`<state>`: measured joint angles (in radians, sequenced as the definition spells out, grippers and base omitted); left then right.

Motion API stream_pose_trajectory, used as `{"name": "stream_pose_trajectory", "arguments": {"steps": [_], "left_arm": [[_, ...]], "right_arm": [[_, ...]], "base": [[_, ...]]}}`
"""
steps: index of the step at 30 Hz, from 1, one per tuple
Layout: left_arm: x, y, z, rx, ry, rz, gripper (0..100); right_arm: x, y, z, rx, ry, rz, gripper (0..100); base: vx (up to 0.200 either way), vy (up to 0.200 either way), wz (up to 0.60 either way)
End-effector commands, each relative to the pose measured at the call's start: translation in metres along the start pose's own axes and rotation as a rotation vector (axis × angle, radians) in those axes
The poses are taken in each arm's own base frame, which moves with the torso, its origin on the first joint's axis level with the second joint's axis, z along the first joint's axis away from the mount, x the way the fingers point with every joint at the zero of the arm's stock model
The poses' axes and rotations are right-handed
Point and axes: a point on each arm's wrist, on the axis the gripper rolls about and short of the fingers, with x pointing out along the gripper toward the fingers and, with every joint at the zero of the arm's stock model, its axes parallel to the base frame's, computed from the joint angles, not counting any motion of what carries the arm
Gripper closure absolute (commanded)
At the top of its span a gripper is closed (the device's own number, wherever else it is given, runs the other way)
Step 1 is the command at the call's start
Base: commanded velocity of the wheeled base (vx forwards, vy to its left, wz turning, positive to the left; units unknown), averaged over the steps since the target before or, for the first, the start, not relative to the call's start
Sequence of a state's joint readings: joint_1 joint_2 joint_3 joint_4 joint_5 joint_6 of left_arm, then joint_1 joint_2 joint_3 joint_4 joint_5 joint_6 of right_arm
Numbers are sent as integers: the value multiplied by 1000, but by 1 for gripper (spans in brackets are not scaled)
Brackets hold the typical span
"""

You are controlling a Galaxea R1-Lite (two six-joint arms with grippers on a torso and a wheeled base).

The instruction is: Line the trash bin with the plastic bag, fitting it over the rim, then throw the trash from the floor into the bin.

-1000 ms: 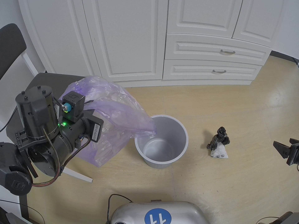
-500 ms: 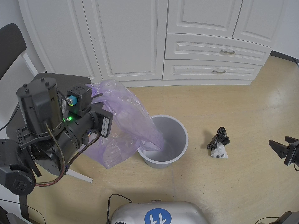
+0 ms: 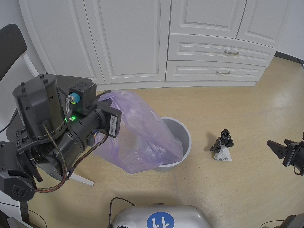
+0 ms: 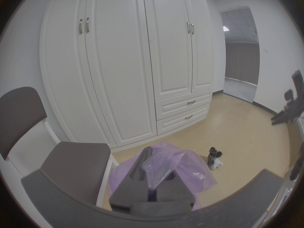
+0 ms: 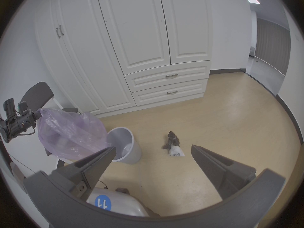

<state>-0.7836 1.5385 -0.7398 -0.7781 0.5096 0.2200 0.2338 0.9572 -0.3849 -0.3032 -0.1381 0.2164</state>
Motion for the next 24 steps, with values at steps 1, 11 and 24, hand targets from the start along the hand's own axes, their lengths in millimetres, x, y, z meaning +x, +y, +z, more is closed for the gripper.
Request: {"name": "stream_pose_trajectory", "arguments": {"steps": [1,11,24], "left_arm": [[-3,-1,9,-90,-44,-6,100],[13,-9,17,-138,-62,-4,100],[19,-8,65,-251,-208,1,100]], "right_arm": [[10,21,-15,-11,90,123,0],[32,46,-46,44,210,245,0],[66,78,-90,18,287,339,0]], "base": [[0,0,0],[0,0,0],[0,0,0]]}}
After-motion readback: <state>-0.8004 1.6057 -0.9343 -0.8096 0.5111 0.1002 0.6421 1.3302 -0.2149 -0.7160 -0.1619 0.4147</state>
